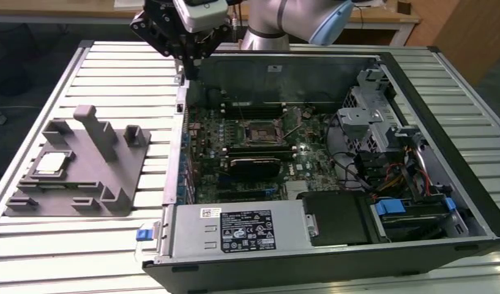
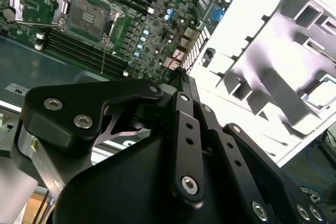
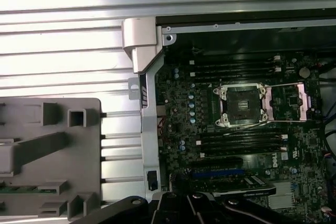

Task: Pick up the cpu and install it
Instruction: 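Reach for the cpu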

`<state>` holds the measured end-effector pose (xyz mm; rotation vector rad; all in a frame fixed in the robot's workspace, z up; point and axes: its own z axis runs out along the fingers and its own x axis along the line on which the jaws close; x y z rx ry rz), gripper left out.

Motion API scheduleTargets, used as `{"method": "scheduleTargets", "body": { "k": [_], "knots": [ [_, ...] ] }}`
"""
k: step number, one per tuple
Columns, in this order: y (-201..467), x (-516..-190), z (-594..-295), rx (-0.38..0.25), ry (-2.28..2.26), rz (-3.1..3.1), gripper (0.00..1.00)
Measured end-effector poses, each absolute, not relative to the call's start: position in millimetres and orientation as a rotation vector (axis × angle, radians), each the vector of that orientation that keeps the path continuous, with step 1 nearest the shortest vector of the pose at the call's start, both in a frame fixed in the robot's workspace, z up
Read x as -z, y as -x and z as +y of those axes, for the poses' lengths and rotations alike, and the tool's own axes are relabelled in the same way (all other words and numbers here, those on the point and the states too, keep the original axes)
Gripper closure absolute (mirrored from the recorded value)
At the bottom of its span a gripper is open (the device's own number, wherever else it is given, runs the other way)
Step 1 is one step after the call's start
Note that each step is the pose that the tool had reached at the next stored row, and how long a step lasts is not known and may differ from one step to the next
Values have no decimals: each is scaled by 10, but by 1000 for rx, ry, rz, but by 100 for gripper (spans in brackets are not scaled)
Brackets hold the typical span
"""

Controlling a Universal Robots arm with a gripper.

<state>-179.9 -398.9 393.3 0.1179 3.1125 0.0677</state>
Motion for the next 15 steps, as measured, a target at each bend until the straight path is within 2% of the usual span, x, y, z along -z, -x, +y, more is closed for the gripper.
{"method": "scheduleTargets", "body": {
  "k": [15],
  "knots": [
    [1971, -3933, -3989, -68, -118, 3112, 89]
  ]
}}
